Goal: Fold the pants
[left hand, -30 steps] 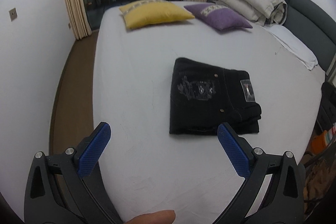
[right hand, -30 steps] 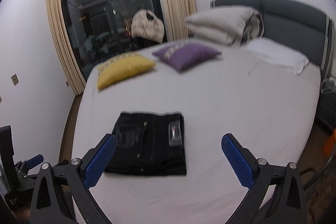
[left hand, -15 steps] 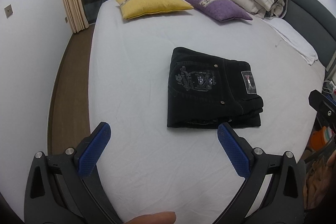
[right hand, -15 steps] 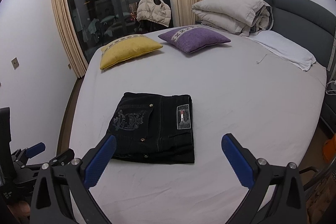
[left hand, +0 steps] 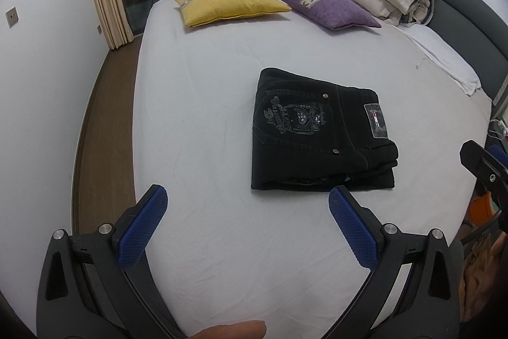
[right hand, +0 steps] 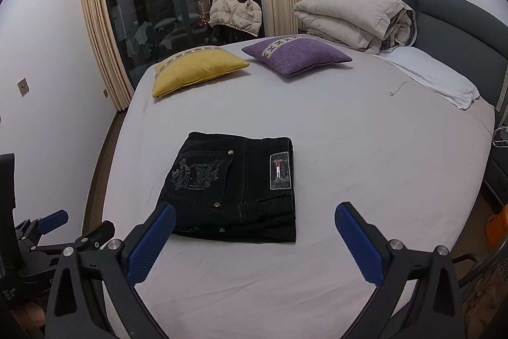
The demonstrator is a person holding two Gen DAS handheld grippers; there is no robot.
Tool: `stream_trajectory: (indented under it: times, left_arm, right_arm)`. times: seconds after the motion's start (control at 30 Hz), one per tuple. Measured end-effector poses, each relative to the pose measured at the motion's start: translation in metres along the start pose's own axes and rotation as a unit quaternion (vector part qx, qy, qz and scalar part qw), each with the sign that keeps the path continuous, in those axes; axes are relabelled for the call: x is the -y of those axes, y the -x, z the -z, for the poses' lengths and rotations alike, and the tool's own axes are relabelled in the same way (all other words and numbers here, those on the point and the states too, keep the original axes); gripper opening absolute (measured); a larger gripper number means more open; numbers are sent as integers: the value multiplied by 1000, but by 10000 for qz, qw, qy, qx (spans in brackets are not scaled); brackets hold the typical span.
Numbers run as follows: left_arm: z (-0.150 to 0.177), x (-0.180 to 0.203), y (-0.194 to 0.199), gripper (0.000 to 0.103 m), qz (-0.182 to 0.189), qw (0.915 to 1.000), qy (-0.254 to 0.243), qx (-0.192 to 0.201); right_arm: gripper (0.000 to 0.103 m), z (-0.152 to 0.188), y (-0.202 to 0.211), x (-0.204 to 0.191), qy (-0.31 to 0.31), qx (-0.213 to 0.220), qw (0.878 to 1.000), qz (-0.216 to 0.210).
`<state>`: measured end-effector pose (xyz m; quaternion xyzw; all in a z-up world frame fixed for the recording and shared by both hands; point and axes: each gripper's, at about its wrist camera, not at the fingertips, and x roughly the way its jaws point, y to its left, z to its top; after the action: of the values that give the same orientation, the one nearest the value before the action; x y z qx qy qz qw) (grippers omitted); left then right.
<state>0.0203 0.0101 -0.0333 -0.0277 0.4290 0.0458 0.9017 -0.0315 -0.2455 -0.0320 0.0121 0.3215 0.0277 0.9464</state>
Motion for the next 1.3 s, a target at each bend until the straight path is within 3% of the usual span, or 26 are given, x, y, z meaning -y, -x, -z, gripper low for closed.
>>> stream_trajectory:
  times: [1.3]
  left_arm:
    - [5, 0, -6, 103, 18, 10000, -23, -39]
  right_arm:
    - [103, 7, 0, -5, 82, -93, 9999, -47]
